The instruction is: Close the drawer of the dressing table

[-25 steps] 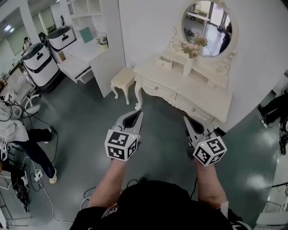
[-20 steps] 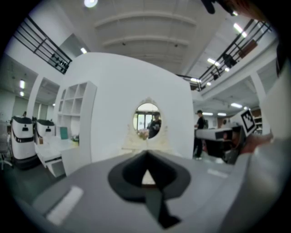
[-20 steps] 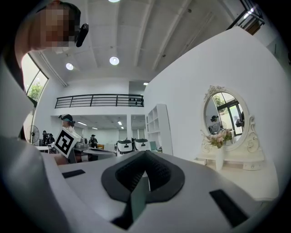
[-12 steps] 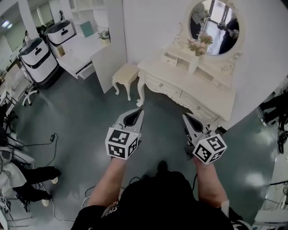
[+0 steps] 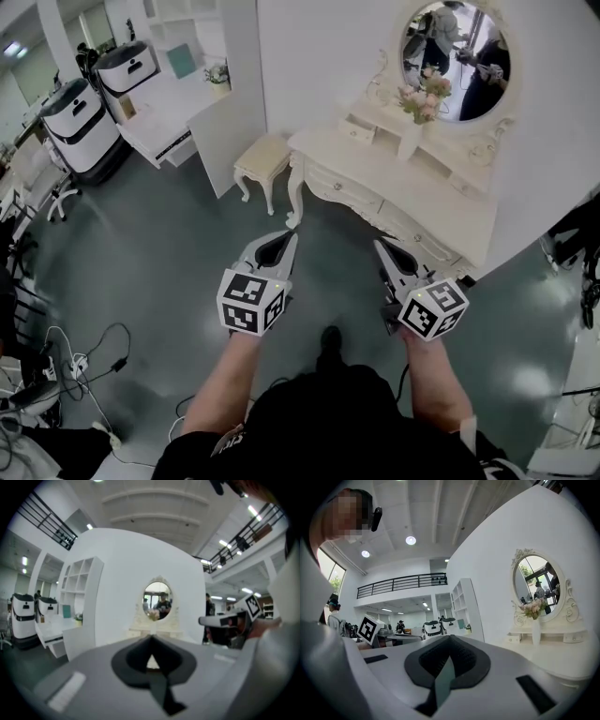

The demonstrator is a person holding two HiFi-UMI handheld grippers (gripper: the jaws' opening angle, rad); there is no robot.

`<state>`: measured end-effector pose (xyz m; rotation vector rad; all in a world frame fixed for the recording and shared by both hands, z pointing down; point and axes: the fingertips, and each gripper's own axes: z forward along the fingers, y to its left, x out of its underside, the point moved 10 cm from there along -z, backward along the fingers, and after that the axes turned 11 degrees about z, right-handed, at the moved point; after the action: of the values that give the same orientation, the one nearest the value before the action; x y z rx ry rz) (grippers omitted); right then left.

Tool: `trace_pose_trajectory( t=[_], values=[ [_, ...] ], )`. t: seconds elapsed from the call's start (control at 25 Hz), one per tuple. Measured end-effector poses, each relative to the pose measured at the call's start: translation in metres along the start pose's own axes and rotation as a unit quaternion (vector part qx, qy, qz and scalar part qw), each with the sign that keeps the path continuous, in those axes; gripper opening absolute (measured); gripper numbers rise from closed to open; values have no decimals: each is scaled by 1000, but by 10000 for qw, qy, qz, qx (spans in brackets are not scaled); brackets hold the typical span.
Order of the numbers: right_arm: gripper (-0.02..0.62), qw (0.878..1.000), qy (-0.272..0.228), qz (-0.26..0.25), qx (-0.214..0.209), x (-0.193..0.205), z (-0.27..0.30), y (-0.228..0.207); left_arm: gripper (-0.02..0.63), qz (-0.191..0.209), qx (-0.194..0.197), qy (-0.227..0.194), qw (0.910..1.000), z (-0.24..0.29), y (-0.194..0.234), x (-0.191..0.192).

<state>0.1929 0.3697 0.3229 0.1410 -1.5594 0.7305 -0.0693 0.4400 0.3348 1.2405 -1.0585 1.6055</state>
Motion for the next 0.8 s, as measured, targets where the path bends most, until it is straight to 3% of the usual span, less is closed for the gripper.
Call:
trace_pose_trajectory(
  t=[0.4,0.8],
  values=[
    [-5,9993,215,301,-60,-15,55,-90,9,28,63,266,9996,97,19,-4],
    [-5,9980,243,559,-168,-35,91,-177,9,300,90,398,9987,195,25,-29]
  ],
)
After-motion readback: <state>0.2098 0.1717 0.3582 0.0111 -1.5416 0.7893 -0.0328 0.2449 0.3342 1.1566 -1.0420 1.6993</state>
